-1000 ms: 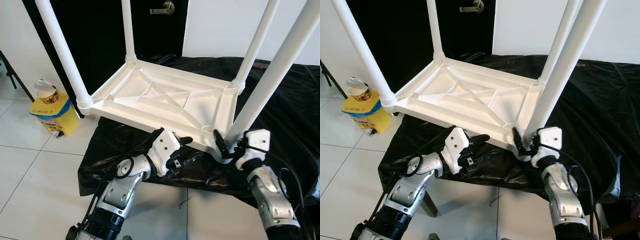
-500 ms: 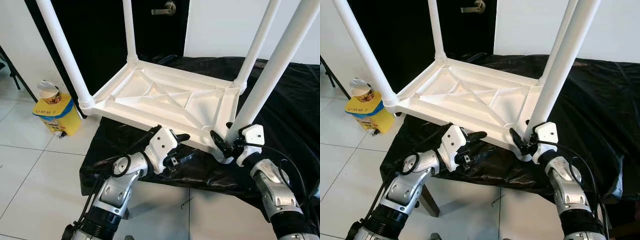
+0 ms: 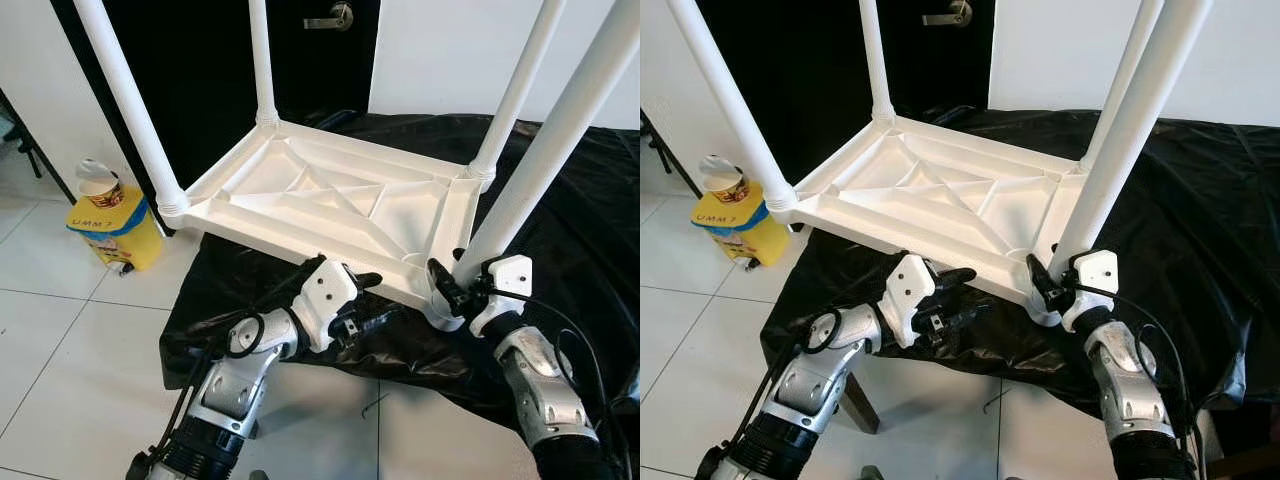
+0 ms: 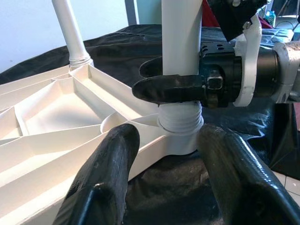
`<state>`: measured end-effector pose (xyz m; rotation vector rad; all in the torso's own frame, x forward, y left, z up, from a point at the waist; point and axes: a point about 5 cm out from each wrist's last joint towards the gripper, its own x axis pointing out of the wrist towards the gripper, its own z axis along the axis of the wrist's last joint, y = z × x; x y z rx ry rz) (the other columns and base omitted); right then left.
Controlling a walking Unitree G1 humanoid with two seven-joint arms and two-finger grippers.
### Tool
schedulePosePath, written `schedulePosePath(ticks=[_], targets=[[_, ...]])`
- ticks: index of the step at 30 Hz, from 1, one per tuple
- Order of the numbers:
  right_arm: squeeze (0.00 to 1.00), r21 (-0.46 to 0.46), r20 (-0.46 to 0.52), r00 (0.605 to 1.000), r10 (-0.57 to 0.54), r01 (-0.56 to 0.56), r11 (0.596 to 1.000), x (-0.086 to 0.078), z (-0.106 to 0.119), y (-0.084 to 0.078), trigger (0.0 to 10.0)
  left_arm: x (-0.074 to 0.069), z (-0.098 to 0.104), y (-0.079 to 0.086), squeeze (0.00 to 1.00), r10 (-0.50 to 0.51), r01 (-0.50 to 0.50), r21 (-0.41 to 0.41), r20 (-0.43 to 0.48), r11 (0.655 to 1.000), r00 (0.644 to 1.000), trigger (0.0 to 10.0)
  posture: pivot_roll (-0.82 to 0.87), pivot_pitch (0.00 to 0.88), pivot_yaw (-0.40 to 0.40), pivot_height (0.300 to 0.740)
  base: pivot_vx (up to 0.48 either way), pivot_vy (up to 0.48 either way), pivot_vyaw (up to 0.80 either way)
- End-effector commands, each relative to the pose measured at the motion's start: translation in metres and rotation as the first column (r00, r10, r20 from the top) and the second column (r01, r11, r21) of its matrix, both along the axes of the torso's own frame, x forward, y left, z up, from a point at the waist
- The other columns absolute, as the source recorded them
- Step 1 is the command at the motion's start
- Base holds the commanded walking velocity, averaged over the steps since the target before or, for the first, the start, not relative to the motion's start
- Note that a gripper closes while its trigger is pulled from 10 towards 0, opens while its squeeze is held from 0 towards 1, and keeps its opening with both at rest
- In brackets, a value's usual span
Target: Building children table
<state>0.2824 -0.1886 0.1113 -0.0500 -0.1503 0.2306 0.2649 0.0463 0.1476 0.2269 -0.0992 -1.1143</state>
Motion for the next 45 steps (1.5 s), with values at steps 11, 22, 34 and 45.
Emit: schedulePosePath(ticks=[11, 22, 34, 45], targets=[[0.00, 0.083, -0.109, 0.915, -0.389, 0.399, 0.913, -0.004, -0.012, 0.003, 10.0, 0.001, -0.001, 0.001, 0.00, 0.069, -0.069, -0.005, 0.005, 0.998, 0.998, 10.0, 0.00, 0.000, -0.032, 0.740, 0.000, 0.000, 0.00], [0.00, 0.094, -0.105, 0.908, -0.407, 0.416, 0.904, -0.004, -0.009, 0.019, 10.0, 0.003, 0.000, 0.001, 0.00, 0.062, -0.062, -0.001, 0.014, 0.998, 0.998, 10.0, -0.01, 0.000, -0.025, 0.740, 0.000, 0.000, 0.00], [1.00, 0.113, 0.002, 0.956, -0.293, 0.291, 0.950, -0.004, 0.008, 0.023, 10.0, 0.002, 0.000, 0.000, 0.00, 0.060, -0.060, -0.001, 0.020, 0.998, 0.998, 10.0, -0.01, 0.000, -0.025, 0.740, 0.000, 0.000, 0.00], [0.97, 0.034, 0.044, 0.995, -0.086, 0.085, 0.996, -0.011, 0.012, 0.002, 10.0, 0.004, 0.002, 0.001, 0.00, 0.068, -0.068, 0.002, 0.034, 0.998, 0.997, 10.0, 0.00, 0.000, -0.031, 0.740, 0.000, 0.000, 0.00]])
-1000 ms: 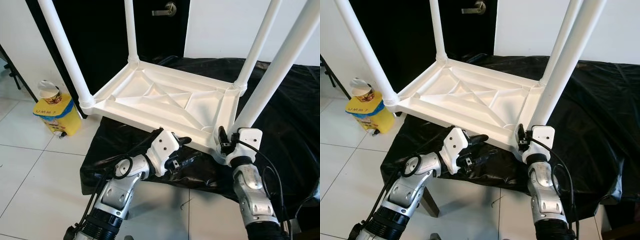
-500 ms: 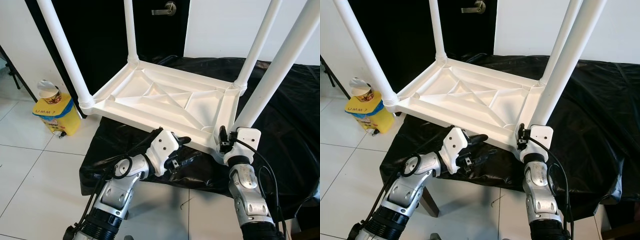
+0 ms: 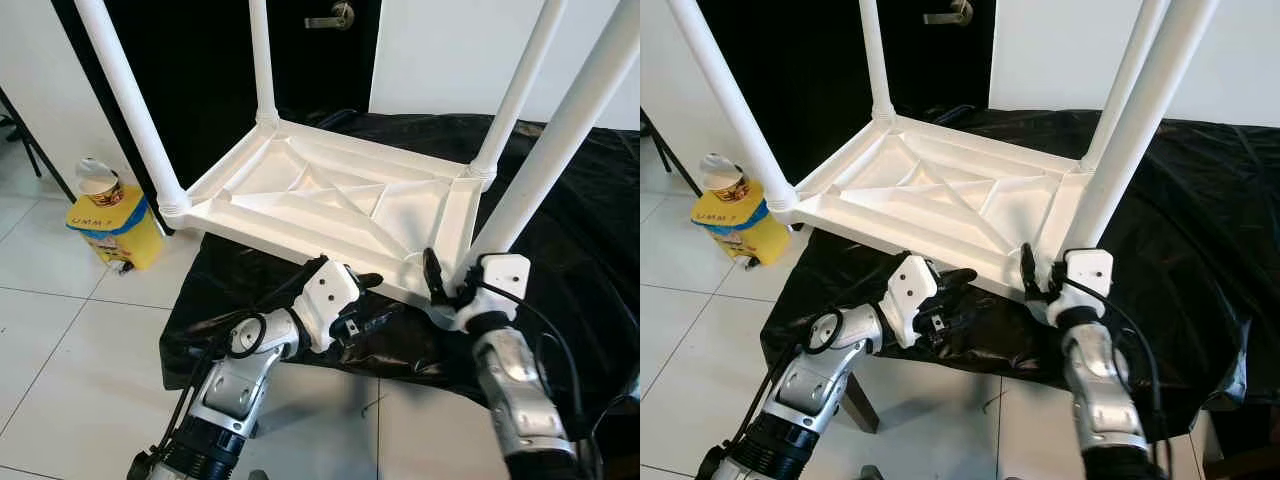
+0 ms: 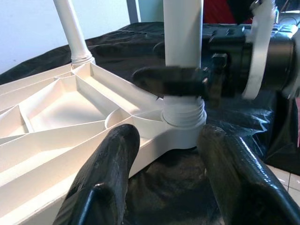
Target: Building children table
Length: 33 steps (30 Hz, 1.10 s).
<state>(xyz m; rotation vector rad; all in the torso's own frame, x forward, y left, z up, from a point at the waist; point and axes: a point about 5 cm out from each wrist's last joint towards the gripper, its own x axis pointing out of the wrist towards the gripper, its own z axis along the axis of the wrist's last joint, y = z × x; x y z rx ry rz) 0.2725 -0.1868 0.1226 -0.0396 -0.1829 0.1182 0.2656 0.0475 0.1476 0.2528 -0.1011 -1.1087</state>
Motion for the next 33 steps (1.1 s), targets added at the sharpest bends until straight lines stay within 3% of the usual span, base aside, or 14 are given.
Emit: schedulePosePath(ticks=[1, 2, 3, 5, 11, 14, 19, 20, 21, 24, 25, 26, 27, 33], targets=[[0.97, 0.008, 0.013, 1.000, 0.024, -0.025, 1.000, -0.001, 0.001, 0.000, 10.0, 0.003, 0.002, 0.000, 0.00, 0.063, -0.062, -0.017, 0.019, 0.998, 0.998, 10.0, 0.00, 0.000, -0.031, 0.740, 0.000, 0.000, 0.00], [0.82, 0.000, 0.010, 0.998, 0.055, -0.055, 0.999, -0.001, 0.000, 0.000, 10.0, 0.003, 0.002, 0.001, 0.00, 0.063, -0.063, -0.016, 0.020, 0.998, 0.998, 10.0, 0.00, 0.000, -0.027, 0.740, 0.000, 0.000, 0.00], [0.00, -0.009, 0.004, 0.995, 0.098, -0.098, 0.995, -0.001, -0.001, 0.000, 10.0, 0.003, 0.001, 0.002, 0.00, 0.062, -0.062, -0.012, 0.020, 0.998, 0.998, 10.0, -0.01, 0.000, -0.018, 0.740, 0.000, 0.000, 0.00], [0.00, -0.017, -0.007, 0.985, 0.171, -0.171, 0.985, 0.000, -0.001, -0.002, 10.0, 0.004, 0.001, 0.003, 0.00, 0.060, -0.060, -0.004, 0.023, 0.998, 0.998, 10.0, -0.01, 0.000, -0.009, 0.740, 0.000, 0.000, 0.00], [0.00, -0.036, -0.025, 0.968, 0.248, -0.249, 0.968, 0.001, -0.001, -0.006, 10.0, 0.005, 0.002, 0.004, 0.00, 0.059, -0.059, 0.000, 0.027, 0.998, 0.998, 10.0, -0.02, 0.000, 0.010, 0.740, 0.000, 0.000, 0.00], [0.00, -0.074, -0.070, 0.934, 0.351, -0.356, 0.932, 0.003, -0.002, -0.010, 10.0, 0.007, 0.004, 0.005, 0.00, 0.047, -0.048, 0.009, 0.033, 0.999, 0.998, 10.0, -0.02, 0.000, 0.033, 0.740, 0.000, 0.000, 0.00], [0.00, -0.102, -0.102, 0.912, 0.397, -0.407, 0.908, 0.007, -0.002, -0.016, 10.0, 0.009, 0.005, 0.005, 0.00, 0.035, -0.036, 0.017, 0.040, 0.999, 0.999, 10.0, -0.03, 0.000, 0.045, 0.740, 0.000, 0.000, 0.00], [0.00, -0.111, -0.111, 0.907, 0.406, -0.417, 0.902, 0.009, -0.002, -0.019, 5.0, 0.010, 0.006, 0.005, 0.00, 0.031, -0.032, 0.020, 0.041, 0.999, 0.999, 10.0, -0.03, 0.000, 0.049, 0.740, 0.000, 0.000, 0.00], [0.00, -0.114, -0.116, 0.902, 0.416, -0.428, 0.896, 0.011, -0.002, -0.021, 4.4, 0.010, 0.006, 0.006, 0.00, 0.028, -0.029, 0.021, 0.041, 0.999, 0.999, 10.0, -0.03, 0.000, 0.053, 0.740, 0.000, 0.000, 0.00], [0.00, -0.117, -0.123, 0.897, 0.425, -0.439, 0.891, 0.012, -0.002, -0.022, 3.8, 0.010, 0.006, 0.006, 0.00, 0.025, -0.026, 0.022, 0.040, 0.999, 0.999, 10.0, -0.03, 0.000, 0.054, 0.740, 0.000, 0.000, 0.00], [0.00, -0.120, -0.129, 0.893, 0.431, -0.445, 0.887, 0.012, -0.003, -0.022, 2.4, 0.009, 0.006, 0.005, 0.00, 0.023, -0.024, 0.023, 0.039, 0.999, 0.999, 10.0, -0.03, 0.000, 0.056, 0.740, 0.000, 0.000, 0.00], [0.00, -0.120, -0.129, 0.893, 0.431, -0.445, 0.887, 0.012, -0.003, -0.022, 2.4, 0.009, 0.006, 0.005, 0.00, 0.023, -0.024, 0.023, 0.039, 0.999, 0.999, 10.0, -0.03, 0.000, 0.056, 0.740, 0.000, 0.000, 0.00], [0.00, -0.129, -0.142, 0.889, 0.434, -0.452, 0.883, 0.012, -0.006, -0.024, 0.0, 0.009, 0.006, 0.004, 0.00, 0.018, -0.019, 0.024, 0.038, 1.000, 0.999, 10.0, -0.03, 0.000, 0.058, 0.740, 0.000, 0.000, 0.00], [0.00, -0.122, -0.158, 0.888, 0.431, -0.451, 0.884, 0.009, -0.011, -0.025, 0.0, 0.008, 0.005, 0.004, 0.00, 0.015, -0.016, 0.024, 0.036, 1.000, 0.999, 10.0, -0.03, 0.000, 0.058, 0.740, 0.000, 0.000, 0.00]])
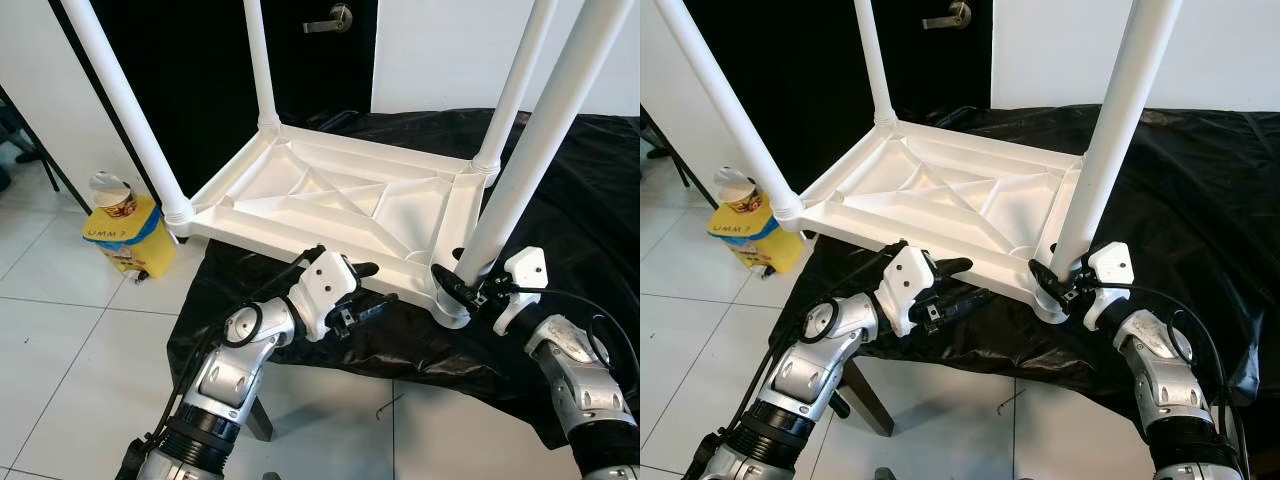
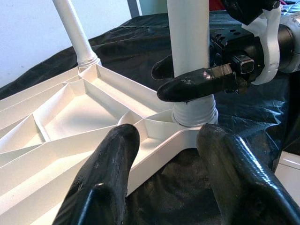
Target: Building children table
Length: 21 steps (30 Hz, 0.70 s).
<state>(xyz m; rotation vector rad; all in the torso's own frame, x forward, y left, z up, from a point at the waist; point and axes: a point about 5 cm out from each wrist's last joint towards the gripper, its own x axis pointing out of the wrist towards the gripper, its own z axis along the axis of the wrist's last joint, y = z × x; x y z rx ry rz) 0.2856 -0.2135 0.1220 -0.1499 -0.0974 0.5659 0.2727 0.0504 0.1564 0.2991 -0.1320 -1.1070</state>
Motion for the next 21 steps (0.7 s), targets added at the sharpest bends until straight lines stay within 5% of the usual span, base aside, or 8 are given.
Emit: schedulePosePath(ticks=[1, 7, 8, 21], targets=[[0.00, -0.009, -0.048, 0.999, 0.023, -0.024, 1.000, -0.005, -0.011, 0.002, 0.0, 0.001, -0.004, 0.002, 0.00, 0.018, -0.018, 0.002, -0.012, 1.000, 1.000, 10.0, -0.03, 0.000, 0.058, 0.740, 0.000, 0.000, 0.00], [0.00, -0.007, -0.048, 0.998, 0.030, -0.031, 0.999, -0.004, -0.012, 0.001, 0.0, 0.001, -0.004, 0.001, 0.00, 0.018, -0.018, 0.002, -0.012, 1.000, 1.000, 10.0, -0.03, 0.000, 0.059, 0.740, 0.000, 0.000, 0.00], [0.00, 0.010, -0.064, 0.994, -0.094, 0.095, 0.995, -0.005, -0.018, 0.005, 10.0, -0.001, -0.005, -0.001, 0.00, 0.017, -0.017, -0.006, -0.020, 1.000, 1.000, 10.0, -0.03, 0.000, 0.040, 0.740, 0.000, 0.000, 0.00], [0.00, 0.106, -0.091, 0.925, -0.370, 0.378, 0.920, -0.011, -0.028, 0.018, 10.0, -0.002, -0.009, -0.005, 0.00, 0.032, -0.033, -0.021, -0.030, 0.999, 0.999, 10.0, -0.03, 0.000, 0.010, 0.740, 0.000, 0.000, 0.00]])
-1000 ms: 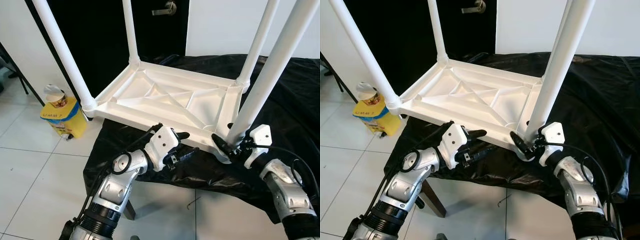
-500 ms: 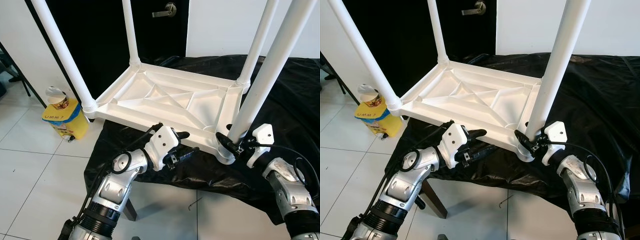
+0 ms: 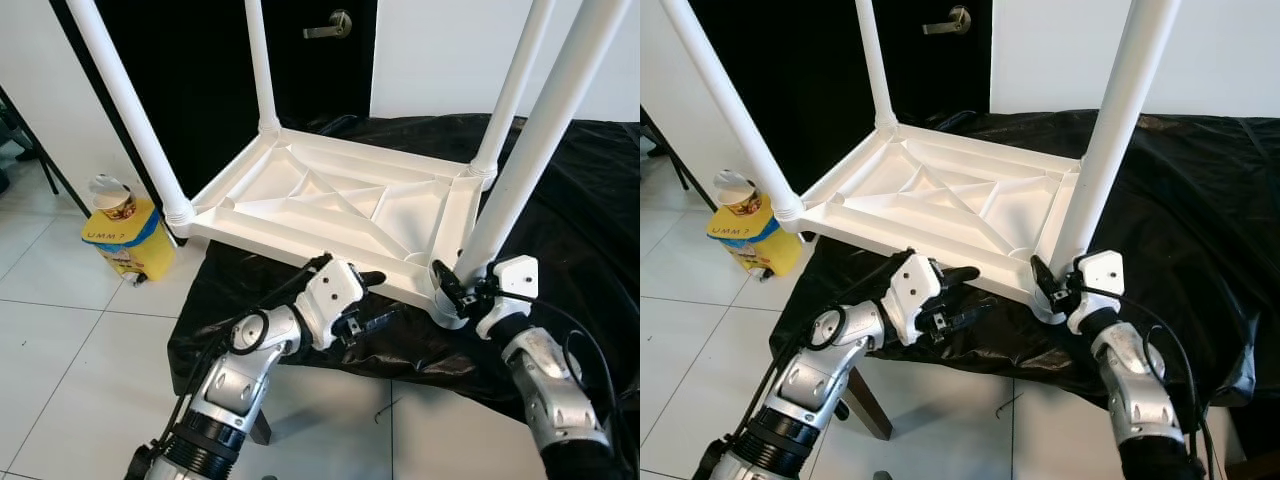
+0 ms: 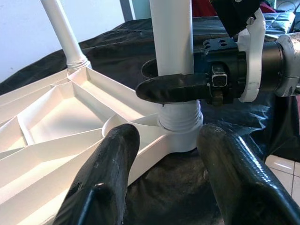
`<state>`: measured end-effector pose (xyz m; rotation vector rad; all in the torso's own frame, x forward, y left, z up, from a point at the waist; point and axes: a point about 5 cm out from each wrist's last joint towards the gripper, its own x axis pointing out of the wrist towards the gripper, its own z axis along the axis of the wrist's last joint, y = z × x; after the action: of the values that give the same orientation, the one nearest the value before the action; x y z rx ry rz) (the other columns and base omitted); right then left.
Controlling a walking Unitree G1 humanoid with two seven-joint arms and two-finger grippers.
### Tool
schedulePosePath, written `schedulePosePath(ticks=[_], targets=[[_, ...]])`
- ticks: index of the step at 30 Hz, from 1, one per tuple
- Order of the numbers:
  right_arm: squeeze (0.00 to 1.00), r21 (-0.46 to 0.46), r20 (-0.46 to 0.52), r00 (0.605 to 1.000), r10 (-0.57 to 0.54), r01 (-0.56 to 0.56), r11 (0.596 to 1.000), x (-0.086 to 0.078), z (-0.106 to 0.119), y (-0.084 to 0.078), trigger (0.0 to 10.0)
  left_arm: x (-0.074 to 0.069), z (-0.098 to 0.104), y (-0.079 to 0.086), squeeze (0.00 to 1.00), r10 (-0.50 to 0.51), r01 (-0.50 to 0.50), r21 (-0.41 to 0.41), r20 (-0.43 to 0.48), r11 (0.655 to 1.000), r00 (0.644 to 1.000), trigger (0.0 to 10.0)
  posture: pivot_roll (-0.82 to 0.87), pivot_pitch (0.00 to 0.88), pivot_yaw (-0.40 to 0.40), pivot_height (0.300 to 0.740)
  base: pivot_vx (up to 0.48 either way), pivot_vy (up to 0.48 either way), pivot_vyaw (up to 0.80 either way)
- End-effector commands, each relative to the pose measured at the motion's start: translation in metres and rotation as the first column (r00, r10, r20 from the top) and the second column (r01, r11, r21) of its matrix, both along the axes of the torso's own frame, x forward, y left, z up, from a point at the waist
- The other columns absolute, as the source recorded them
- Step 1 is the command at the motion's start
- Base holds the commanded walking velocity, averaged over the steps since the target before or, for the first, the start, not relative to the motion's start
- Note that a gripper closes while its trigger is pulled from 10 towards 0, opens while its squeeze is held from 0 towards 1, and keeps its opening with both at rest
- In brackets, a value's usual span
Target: Building children table
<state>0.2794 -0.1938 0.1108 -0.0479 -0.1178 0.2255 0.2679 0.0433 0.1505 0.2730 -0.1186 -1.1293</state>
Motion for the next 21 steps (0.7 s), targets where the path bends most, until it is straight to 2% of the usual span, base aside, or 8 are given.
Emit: schedulePosePath(ticks=[1, 4, 6, 8, 9, 10, 17, 21], targets=[[0.00, 0.024, -0.080, 0.993, -0.089, 0.092, 0.996, -0.004, -0.017, 0.001, 10.0, 0.002, -0.004, 0.002, 0.00, 0.057, -0.057, -0.012, -0.004, 0.998, 0.998, 10.0, -0.03, 0.000, 0.003, 0.740, 0.000, 0.000, 0.00], [0.00, 0.032, -0.080, 0.989, -0.126, 0.129, 0.991, -0.005, -0.017, 0.003, 10.0, 0.002, -0.004, 0.002, 0.00, 0.061, -0.062, -0.015, -0.005, 0.998, 0.998, 10.0, -0.03, 0.000, -0.001, 0.740, 0.000, 0.000, 0.00], [0.00, 0.058, -0.092, 0.974, -0.206, 0.212, 0.976, -0.004, -0.019, 0.007, 10.0, 0.002, -0.006, 0.003, 0.00, 0.086, -0.086, -0.022, -0.009, 0.996, 0.996, 10.0, -0.02, 0.000, -0.015, 0.740, 0.000, 0.000, 0.00], [0.00, 0.058, -0.092, 0.974, -0.206, 0.212, 0.976, -0.004, -0.019, 0.007, 10.0, 0.002, -0.006, 0.003, 0.00, 0.086, -0.086, -0.022, -0.009, 0.996, 0.996, 10.0, -0.02, 0.000, -0.015, 0.740, 0.000, 0.000, 0.00], [0.00, 0.058, -0.092, 0.967, -0.237, 0.242, 0.968, -0.004, -0.019, 0.010, 10.0, 0.002, -0.007, 0.004, 0.00, 0.096, -0.097, -0.030, -0.013, 0.995, 0.995, 10.0, -0.02, 0.000, -0.018, 0.740, 0.000, 0.000, 0.00], [0.00, 0.075, -0.089, 0.959, -0.271, 0.278, 0.958, -0.002, -0.018, 0.020, 10.0, 0.001, -0.007, 0.004, 0.00, 0.117, -0.118, -0.046, -0.020, 0.992, 0.993, 10.0, -0.01, 0.000, -0.028, 0.740, 0.000, 0.000, 0.00], [0.00, 0.093, -0.085, 0.961, -0.263, 0.271, 0.958, -0.001, -0.014, 0.033, 10.0, 0.000, -0.009, 0.006, 0.00, 0.154, -0.155, -0.059, -0.025, 0.986, 0.988, 10.0, -0.01, 0.000, -0.054, 0.740, 0.000, 0.000, 0.00], [0.00, 0.106, -0.087, 0.961, -0.261, 0.270, 0.957, -0.001, -0.012, 0.035, 10.0, 0.002, -0.009, 0.009, 0.00, 0.185, -0.187, -0.071, -0.032, 0.980, 0.982, 10.0, -0.01, 0.000, -0.057, 0.740, 0.000, 0.000, 0.00]])
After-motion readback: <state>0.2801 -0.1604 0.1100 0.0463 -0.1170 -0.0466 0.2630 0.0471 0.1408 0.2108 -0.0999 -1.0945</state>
